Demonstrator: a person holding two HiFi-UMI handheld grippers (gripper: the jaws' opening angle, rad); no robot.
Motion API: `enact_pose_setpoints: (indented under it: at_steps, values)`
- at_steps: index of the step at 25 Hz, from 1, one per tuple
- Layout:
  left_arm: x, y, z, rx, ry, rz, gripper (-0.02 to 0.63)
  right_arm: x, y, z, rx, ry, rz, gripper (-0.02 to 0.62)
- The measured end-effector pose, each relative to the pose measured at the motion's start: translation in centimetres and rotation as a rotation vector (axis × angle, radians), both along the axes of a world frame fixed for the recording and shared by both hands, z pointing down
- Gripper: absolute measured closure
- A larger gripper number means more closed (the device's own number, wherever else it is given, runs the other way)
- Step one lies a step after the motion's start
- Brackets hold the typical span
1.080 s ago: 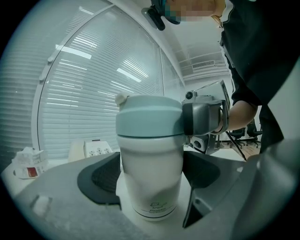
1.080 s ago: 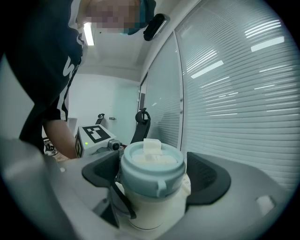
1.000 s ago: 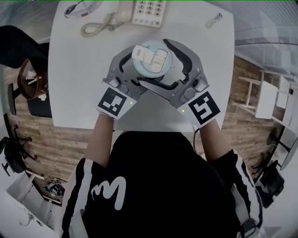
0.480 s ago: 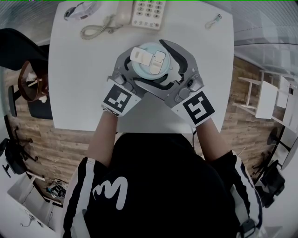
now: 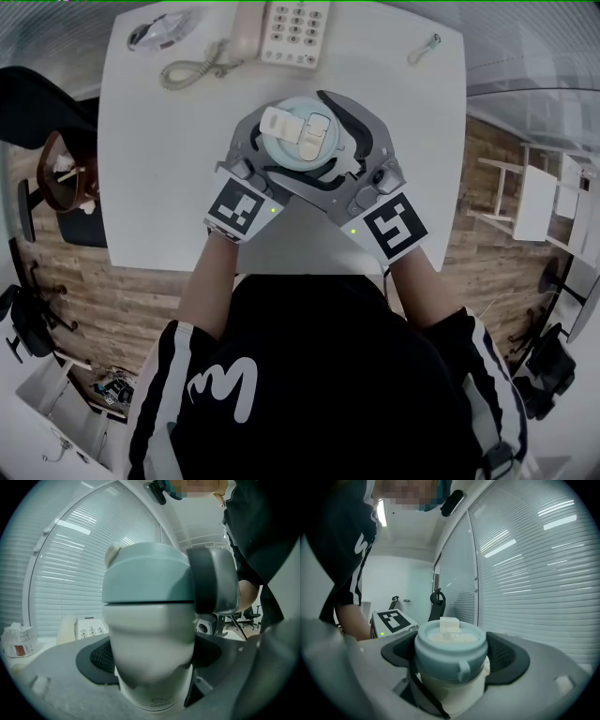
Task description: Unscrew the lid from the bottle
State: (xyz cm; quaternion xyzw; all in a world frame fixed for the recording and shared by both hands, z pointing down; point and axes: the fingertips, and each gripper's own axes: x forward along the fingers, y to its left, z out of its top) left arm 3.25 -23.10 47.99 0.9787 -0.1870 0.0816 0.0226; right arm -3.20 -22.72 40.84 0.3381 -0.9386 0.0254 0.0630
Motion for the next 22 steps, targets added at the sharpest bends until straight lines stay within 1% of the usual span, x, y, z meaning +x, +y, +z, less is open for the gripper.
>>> enact_pose_setpoints:
  at_steps: [3, 8, 10, 13, 17, 22]
  values:
    - [0.0, 0.2, -1.1, 0.003, 0.000, 0.012, 0.169, 0.1, 0.1, -1.3, 0.006, -0.027, 0.002, 0.153]
    - [-0.5, 1.1, -4.1, 0.040, -0.027, 0.007, 0.169, -0.2, 1.2, -4.2, 0.009, -0.037, -0.009, 0.153]
    - [-0.8, 1.5, -5.3, 0.041, -0.038, 0.003, 0.169, -0.3, 1.6, -5.5, 0.004, -0.050, -0.016, 0.153]
    - [-1.2, 2.0, -7.1, 0.020, -0.025, -0.004, 0.169, -0.4, 2.1, -7.4, -0.005, -0.094, -0.031, 0.153]
    - [-1.5, 2.7, -9.3, 0.014, -0.036, -0.026, 0.169, -0.4, 3.0, -9.9, 0.019, -0.141, -0.070, 0.153]
    - [-1.6, 3.8, -11.6, 0.052, -0.052, -0.025, 0.169, -0.4, 4.5, -12.3, 0.057, -0.151, -0.107, 0.155]
